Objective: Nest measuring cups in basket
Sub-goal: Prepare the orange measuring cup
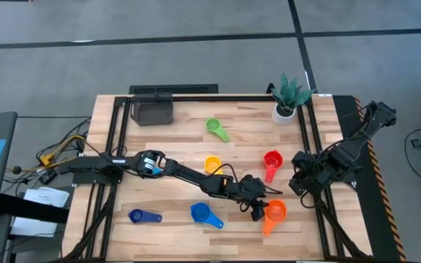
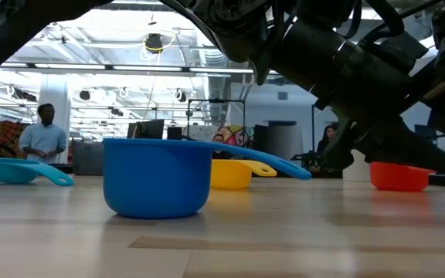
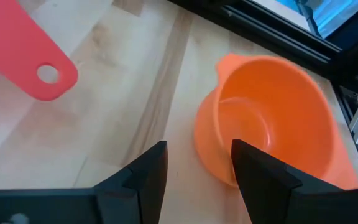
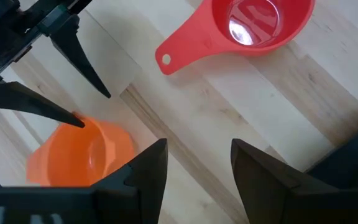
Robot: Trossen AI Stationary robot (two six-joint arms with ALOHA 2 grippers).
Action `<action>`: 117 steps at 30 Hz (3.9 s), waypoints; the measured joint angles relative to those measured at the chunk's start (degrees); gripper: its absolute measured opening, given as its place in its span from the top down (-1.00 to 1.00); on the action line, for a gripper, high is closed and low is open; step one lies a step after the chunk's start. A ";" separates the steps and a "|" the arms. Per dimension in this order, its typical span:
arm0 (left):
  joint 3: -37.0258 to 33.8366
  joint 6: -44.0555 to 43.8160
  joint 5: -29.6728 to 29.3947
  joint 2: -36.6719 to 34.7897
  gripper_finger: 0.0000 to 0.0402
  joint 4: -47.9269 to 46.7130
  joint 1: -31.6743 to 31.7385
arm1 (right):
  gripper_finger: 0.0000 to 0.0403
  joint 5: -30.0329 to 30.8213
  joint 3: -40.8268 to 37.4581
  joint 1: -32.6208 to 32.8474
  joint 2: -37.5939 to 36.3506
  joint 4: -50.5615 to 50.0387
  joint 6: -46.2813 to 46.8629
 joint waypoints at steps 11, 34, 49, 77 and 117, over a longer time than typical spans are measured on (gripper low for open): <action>0.00 -0.17 3.81 0.00 0.53 -0.20 0.98 | 0.02 -0.41 0.00 -0.02 0.00 -0.02 -2.35; 0.00 -3.35 5.82 0.00 0.98 -0.28 2.20 | 0.08 -0.42 0.02 -0.02 0.00 -0.03 -8.79; 0.00 -8.54 6.39 -0.27 0.99 -0.62 2.29 | 0.10 3.08 0.04 4.73 -2.38 -0.01 -6.35; 19.71 -11.49 5.89 -0.81 1.00 -37.40 5.05 | 0.15 8.12 0.04 8.24 -3.39 -5.22 5.63; 19.91 -22.17 -1.58 -3.14 1.00 -63.93 -2.21 | 0.12 9.53 0.00 -0.26 -3.39 -3.80 -7.45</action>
